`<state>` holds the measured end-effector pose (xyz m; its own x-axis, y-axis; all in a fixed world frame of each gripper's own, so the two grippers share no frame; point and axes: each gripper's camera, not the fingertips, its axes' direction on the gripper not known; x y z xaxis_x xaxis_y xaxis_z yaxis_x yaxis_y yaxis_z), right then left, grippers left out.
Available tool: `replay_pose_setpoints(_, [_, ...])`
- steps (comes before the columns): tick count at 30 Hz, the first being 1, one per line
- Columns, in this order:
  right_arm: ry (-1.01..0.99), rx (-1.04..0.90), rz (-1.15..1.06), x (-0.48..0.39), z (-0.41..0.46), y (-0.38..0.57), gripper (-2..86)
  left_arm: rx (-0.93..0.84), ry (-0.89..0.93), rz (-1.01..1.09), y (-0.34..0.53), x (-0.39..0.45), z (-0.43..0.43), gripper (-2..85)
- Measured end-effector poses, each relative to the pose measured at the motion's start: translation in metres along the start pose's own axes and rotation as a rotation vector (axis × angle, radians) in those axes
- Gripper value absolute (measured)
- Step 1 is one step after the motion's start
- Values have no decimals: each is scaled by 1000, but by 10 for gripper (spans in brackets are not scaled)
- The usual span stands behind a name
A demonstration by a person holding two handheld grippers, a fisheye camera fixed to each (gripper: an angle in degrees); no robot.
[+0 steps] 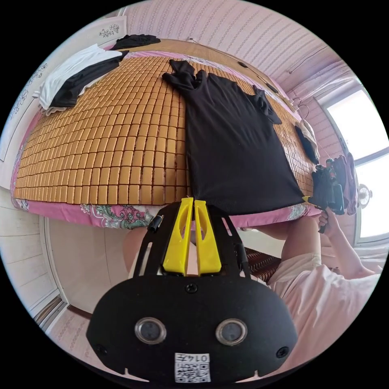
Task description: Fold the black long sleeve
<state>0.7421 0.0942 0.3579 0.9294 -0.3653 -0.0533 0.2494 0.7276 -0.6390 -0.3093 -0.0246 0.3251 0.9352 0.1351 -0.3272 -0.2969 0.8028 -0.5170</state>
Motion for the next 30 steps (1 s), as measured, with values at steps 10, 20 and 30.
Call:
replay_pose_setpoints(10, [59,-127,-45,-85,31,30,16,-69,1,38,12,-9,55,-1])
replay_pose_setpoints(20, [211,67,-62,-140,-36,8,63,34,29,154,-66,21,84,47])
replay_pose_setpoints(30, [373,226,-152,-201,-65,-240,85,88,170,457,-270,156,212,51])
